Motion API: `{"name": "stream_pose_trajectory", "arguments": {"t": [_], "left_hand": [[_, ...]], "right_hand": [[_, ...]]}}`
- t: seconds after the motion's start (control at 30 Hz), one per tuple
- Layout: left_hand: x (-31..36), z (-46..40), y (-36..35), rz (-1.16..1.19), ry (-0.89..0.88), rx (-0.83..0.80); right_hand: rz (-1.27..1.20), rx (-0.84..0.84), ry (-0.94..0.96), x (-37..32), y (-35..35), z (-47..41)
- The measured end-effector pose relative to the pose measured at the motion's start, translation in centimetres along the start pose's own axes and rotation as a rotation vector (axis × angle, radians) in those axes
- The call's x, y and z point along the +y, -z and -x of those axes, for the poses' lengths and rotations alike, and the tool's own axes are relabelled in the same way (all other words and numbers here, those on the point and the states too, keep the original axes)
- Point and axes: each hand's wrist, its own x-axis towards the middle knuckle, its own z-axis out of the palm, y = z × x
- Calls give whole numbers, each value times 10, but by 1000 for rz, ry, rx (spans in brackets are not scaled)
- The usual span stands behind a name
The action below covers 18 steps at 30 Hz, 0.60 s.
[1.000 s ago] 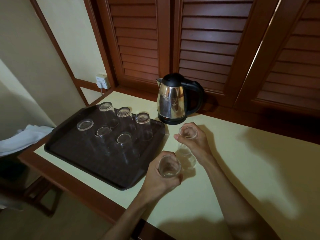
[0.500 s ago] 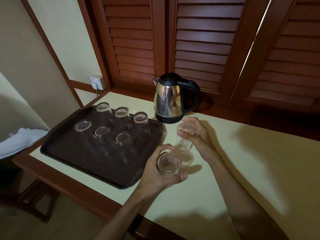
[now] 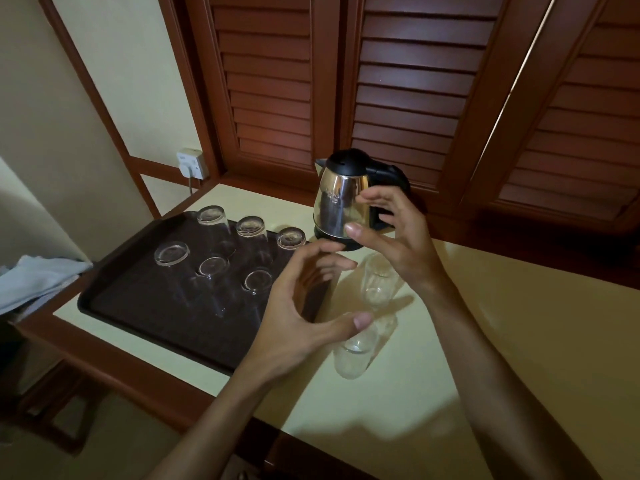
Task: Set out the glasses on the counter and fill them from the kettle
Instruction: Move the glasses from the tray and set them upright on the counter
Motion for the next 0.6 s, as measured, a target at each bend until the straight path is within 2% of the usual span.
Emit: {"name": "stream_pose_trajectory", "arguments": {"t": [0.17, 0.37, 0.47, 0.6], "left_hand": [[22, -11, 25, -9, -81, -17], [43, -28, 88, -123, -154, 15], [38, -38, 131, -236, -129, 47], [18, -53, 180, -463, -40, 184]], "right_hand": [[-28, -29, 47, -23, -20, -14], [57, -99, 41, -41, -72, -49], [123, -183, 40, -47, -110, -69], [267, -337, 50, -44, -165, -95]]}}
